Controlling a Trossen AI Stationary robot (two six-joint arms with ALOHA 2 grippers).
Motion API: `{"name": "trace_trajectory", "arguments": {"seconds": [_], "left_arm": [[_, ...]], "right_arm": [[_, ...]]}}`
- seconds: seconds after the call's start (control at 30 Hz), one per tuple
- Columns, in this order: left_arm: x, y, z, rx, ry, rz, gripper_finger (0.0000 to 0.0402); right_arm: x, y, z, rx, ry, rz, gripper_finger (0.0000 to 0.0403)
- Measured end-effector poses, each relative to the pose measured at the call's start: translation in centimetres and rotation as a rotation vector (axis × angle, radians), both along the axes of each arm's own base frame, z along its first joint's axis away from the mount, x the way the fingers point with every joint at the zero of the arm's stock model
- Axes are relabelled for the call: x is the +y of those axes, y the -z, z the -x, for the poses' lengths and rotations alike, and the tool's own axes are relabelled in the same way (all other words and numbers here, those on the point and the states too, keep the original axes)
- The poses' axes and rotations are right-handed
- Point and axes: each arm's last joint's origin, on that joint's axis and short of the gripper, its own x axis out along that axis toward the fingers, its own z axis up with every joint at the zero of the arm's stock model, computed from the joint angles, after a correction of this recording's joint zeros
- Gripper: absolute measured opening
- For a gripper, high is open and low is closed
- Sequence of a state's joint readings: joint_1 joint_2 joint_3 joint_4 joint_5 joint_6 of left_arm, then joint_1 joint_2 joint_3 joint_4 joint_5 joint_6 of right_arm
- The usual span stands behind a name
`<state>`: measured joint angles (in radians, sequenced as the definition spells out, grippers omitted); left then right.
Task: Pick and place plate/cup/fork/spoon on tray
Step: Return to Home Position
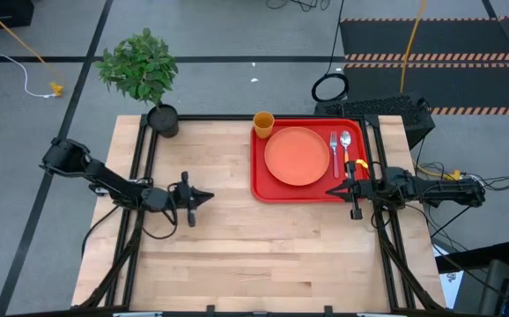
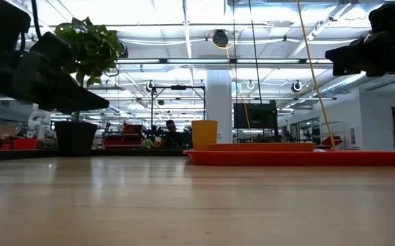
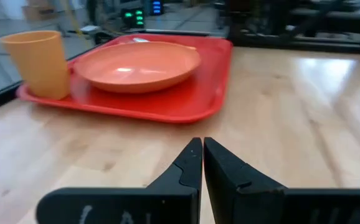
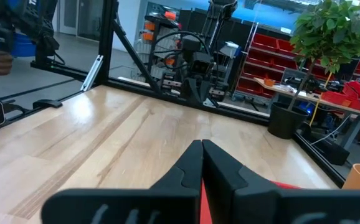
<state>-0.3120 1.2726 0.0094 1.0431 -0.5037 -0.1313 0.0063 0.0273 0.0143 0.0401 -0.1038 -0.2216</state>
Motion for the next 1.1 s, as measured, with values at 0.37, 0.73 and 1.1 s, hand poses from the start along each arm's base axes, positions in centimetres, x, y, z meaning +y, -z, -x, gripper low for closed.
{"name": "trace_trajectory", "arguments": {"seconds": [0.37, 0.73, 1.1], "left_arm": [[-0.5, -2.3, 0.5, -0.121, 0.154, -0.112, 0.0004], [0.5, -7.2, 3.4, -0.427, 0.138, -0.222, 0.0004], [3.0, -7.4, 5.0, -0.418, 0.073, -0.217, 0.0004]], "right_arm": [[0.0, 0.0, 0.0, 0.000, 0.000, 0.000, 0.0000], [0.0, 0.0, 0.0, -0.002, 0.001, 0.000, 0.0000], [0.0, 0.0, 0.0, -0.003, 0.001, 0.000, 0.0000]]}}
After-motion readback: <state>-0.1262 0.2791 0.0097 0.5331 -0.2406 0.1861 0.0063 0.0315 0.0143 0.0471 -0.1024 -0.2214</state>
